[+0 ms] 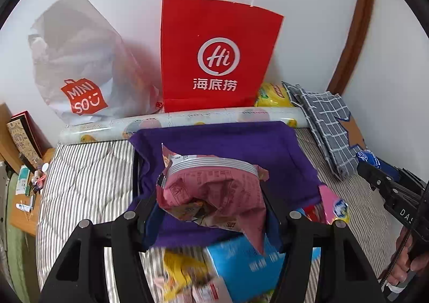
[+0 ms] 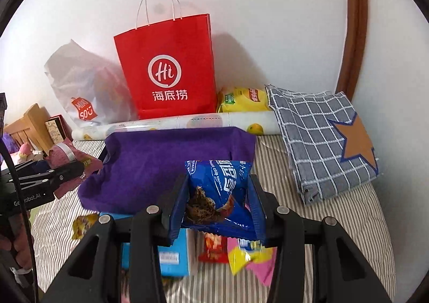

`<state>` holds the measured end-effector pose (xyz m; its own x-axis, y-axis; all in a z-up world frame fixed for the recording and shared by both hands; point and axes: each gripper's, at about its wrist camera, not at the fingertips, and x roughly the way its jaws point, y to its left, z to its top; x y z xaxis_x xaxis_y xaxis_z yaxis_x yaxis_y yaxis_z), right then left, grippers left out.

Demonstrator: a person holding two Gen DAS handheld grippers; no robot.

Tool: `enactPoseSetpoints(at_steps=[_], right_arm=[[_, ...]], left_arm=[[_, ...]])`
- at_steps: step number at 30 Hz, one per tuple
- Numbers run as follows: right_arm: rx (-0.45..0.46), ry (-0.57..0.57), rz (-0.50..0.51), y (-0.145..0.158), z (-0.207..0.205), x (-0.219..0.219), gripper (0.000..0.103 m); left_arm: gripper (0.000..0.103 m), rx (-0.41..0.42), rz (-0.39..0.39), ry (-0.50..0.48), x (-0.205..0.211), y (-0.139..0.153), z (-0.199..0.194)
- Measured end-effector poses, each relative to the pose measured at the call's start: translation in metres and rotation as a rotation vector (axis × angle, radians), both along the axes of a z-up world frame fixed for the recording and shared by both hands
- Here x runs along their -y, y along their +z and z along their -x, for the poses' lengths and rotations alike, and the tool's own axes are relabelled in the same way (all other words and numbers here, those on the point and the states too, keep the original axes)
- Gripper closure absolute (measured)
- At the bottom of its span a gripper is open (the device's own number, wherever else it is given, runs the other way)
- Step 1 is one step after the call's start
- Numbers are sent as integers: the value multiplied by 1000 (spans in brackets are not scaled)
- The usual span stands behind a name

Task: Organize snacks
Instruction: 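Carry both wrappers onto the purple towel while the right tool releases the blue wrapper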

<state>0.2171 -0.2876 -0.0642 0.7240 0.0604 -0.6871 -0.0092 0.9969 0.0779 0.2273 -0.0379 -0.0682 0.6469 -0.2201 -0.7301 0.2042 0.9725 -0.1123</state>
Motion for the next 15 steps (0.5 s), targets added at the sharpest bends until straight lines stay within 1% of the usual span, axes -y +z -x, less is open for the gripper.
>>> enactPoseSetpoints(at_steps=[6, 15], right_arm=[[-14, 2, -2, -13, -41, 0, 60], [-68, 7, -11, -50, -104, -9, 59]], left_arm=[[42, -17, -16, 18, -9, -12, -40], [41, -67, -25, 52, -28, -44, -96]])
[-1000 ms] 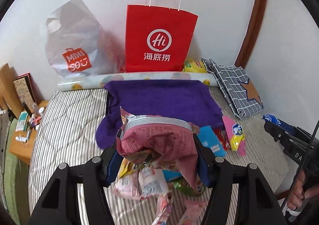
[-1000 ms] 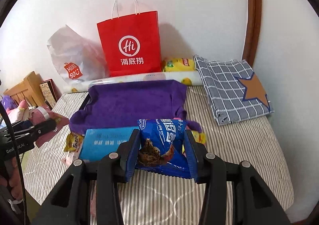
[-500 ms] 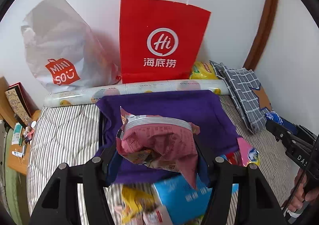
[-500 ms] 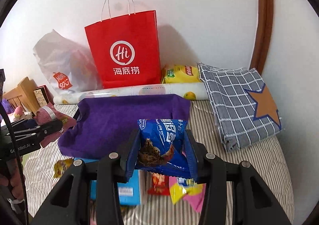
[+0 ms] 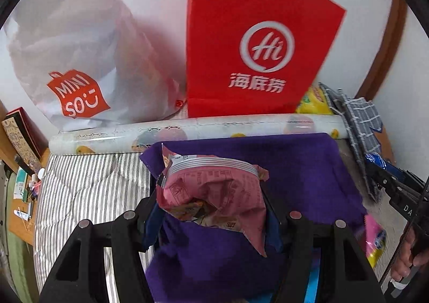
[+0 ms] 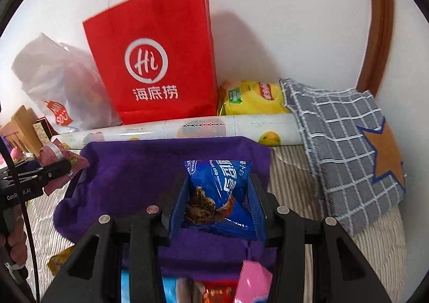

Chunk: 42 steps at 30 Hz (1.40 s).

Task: Organize snacks
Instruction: 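Carry both wrappers onto the purple towel while the right tool releases the blue wrapper, then open the left tool to drop the pink wrapper on the purple towel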

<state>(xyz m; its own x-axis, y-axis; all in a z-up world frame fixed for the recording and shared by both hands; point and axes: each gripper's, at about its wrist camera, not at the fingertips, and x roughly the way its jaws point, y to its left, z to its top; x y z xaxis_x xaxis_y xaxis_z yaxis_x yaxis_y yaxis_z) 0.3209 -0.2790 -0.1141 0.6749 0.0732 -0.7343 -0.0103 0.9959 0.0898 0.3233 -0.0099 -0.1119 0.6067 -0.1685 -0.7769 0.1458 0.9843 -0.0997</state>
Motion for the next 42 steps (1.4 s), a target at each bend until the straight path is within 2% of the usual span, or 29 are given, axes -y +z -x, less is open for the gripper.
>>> enactPoseSetpoints(at_steps=[7, 17, 24, 32, 35, 37, 42], right_arm=[[-68, 9, -17, -31, -34, -8, 59], [-152, 22, -14, -64, -60, -15, 59], [-185, 26, -5, -77, -66, -16, 58], [-196, 42, 19, -78, -64, -23, 55], [-195, 45, 22, -75, -64, -24, 50], [-180, 45, 21, -69, -59, -23, 40], [-139, 39, 22, -46, -45, -21, 30]], left_arm=[[41, -44, -3, -2, -3, -28, -33], [41, -100, -7, 10, -5, -54, -53], [40, -123, -21, 1, -1, -66, -58], [39, -131, -32, -16, 5, -70, -61], [31, -137, -42, -17, 5, -69, -59], [23, -129, -50, -15, 6, -65, -55], [17, -89, -64, -17, 5, -46, -36]])
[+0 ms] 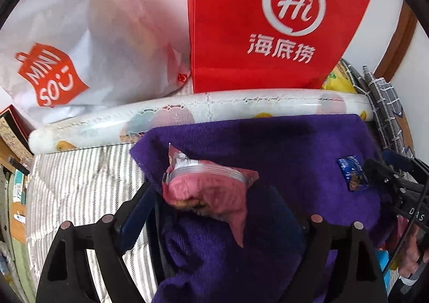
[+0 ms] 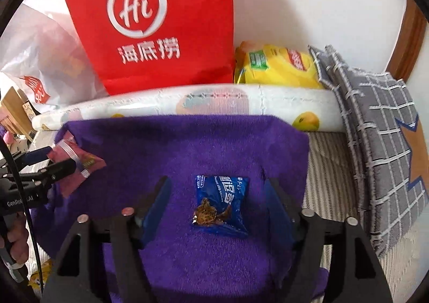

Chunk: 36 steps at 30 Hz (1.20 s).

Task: Organize snacks
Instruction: 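Open the left tool to drop the pink wrapper on the purple towel, then reach down and grasp the pink-and-yellow chip bag with the right tool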

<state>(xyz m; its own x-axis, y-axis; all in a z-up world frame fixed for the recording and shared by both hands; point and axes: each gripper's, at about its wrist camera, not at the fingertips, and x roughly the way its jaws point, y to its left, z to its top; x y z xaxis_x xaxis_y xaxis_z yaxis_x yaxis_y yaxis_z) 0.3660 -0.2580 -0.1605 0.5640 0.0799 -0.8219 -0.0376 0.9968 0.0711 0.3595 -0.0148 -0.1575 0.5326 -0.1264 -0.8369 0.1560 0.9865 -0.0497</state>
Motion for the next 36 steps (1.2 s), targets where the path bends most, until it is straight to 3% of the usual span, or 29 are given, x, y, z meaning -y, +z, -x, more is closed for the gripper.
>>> enactPoseSetpoints(at_steps=[11, 18, 29, 36], right_arm=[[94, -47, 36, 67, 65, 1, 15], [136, -107, 81, 93, 121, 9, 8], [179, -120, 122, 108, 210, 22, 7], [182, -120, 94, 104, 251, 29, 7]], left_arm=[[11, 73, -55, 69, -12, 52, 69], [11, 124, -32, 91, -25, 81, 130], [11, 202, -11, 143, -44, 101, 218], [11, 191, -12, 176, -47, 97, 252]])
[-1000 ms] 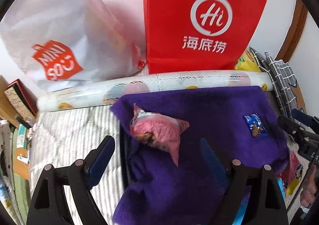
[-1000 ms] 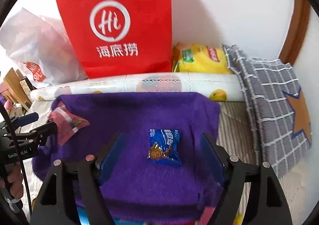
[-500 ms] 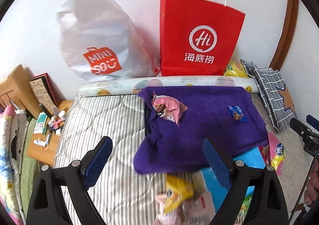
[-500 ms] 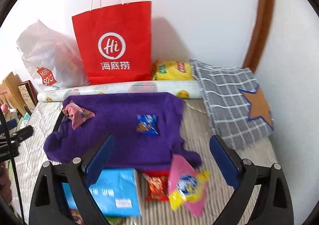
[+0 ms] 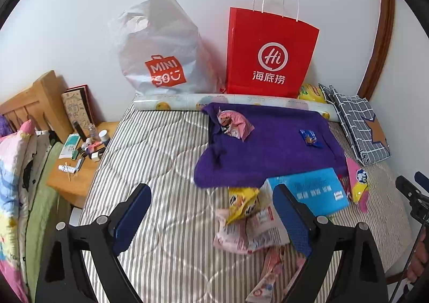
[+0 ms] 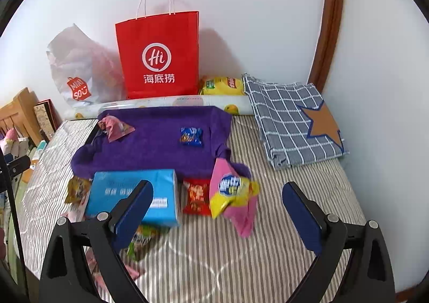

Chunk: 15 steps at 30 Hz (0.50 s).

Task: Organize snacks
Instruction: 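Reach down and grasp the pink-and-yellow chip bag with the right tool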

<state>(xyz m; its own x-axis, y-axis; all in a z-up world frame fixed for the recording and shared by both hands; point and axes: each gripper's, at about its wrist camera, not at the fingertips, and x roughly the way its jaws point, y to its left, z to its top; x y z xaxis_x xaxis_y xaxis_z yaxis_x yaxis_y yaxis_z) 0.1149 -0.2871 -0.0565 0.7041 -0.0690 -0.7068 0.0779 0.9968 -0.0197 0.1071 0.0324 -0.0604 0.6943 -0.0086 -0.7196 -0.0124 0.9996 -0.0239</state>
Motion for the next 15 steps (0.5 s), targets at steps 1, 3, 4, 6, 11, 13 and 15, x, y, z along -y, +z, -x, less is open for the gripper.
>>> enactPoseSetpoints(at_steps=[1, 3, 4, 6, 11, 13, 15], right_arm=[[0, -4, -3, -1, 5, 2, 7], [-1, -11, -7, -3, 12, 6, 7], [-5, -16, -8, -4, 14, 8, 7], [-2, -19, -14, -5, 18, 12, 7], [12, -29, -5, -10, 22, 20, 7], [15, -27, -36, -16, 20, 26, 7], [7, -30, -61, -26, 15, 31, 9]], left_arm=[[11, 0, 0, 7, 0, -1, 2], [11, 0, 7, 20, 0, -2, 8], [11, 2, 12, 22, 0, -2, 10], [11, 17, 16, 30, 0, -3, 13], [11, 31, 23, 47, -1, -10, 14], [11, 25, 26, 54, -1, -16, 11], [11, 21, 16, 61, 1, -22, 8]])
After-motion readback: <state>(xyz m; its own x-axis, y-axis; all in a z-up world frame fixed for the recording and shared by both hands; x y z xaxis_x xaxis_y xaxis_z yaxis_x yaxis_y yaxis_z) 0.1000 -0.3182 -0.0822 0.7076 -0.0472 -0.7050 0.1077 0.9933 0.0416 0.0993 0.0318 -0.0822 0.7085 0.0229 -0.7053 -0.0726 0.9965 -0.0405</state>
